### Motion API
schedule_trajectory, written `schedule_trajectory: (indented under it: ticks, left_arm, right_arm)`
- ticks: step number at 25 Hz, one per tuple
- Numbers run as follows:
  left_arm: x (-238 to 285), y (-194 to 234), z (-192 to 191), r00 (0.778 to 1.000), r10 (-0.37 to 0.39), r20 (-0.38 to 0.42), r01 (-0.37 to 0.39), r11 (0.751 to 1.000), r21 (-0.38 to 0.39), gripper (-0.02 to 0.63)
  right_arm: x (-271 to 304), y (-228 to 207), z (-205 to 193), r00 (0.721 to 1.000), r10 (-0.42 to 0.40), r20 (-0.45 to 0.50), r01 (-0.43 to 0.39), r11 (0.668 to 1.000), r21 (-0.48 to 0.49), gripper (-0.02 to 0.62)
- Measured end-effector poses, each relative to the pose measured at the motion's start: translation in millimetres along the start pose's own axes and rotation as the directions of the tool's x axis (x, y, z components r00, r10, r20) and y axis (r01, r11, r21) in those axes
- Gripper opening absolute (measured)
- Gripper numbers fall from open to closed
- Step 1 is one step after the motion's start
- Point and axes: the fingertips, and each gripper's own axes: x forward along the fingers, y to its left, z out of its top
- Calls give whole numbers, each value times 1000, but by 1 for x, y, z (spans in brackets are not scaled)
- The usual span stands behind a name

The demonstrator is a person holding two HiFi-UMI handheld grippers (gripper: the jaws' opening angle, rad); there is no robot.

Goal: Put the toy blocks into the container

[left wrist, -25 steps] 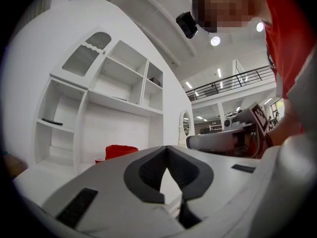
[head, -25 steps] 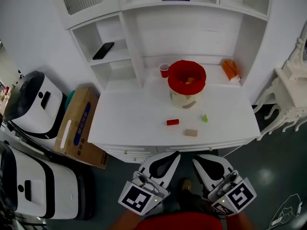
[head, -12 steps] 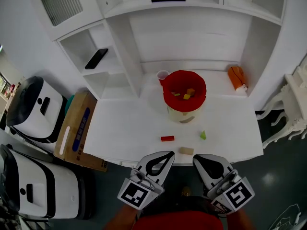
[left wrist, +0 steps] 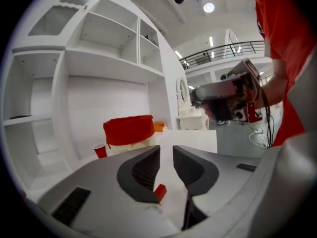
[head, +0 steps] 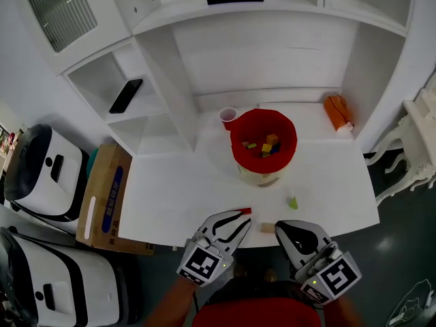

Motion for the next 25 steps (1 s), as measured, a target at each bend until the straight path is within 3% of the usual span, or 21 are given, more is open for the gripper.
schedule_trajectory:
  ticks: [4,6,15,16,18,21,23,25]
  left_arm:
    - [23,8,-42,984,-94,-150,106,991,77,186]
    - [32,10,-61,971,-124,-202,145,985,94,187]
    - [55,13,-123,906,-237,-351,272,961,53,187]
    - [56,14,-126,905,-232,-355,268,962,53,187]
    - [57,17,-128,912,-217,-348,251,967,53,106]
    - [57,19,-123,925,-210,-318,233,972,35,103]
    - [54,20,-106,947,-200,-252,208,978,5,103]
    - [46,24,-69,977,-174,-123,169,984,-49,103]
  right_arm:
    - [9,-10,-3,999,-50,-14,50,999,7,12]
    - [12,-14,-4,997,-73,-21,73,997,11,12]
    - [21,-26,-7,987,-152,-44,152,988,6,11]
    - [21,-27,-7,986,-158,-48,158,987,6,12]
    - [21,-28,-8,984,-168,-55,168,986,6,11]
    - [20,-30,-12,983,-175,-63,176,984,11,12]
    - [19,-31,-13,982,-177,-65,178,984,15,11]
    - [18,-32,-14,982,-179,-63,180,983,19,11]
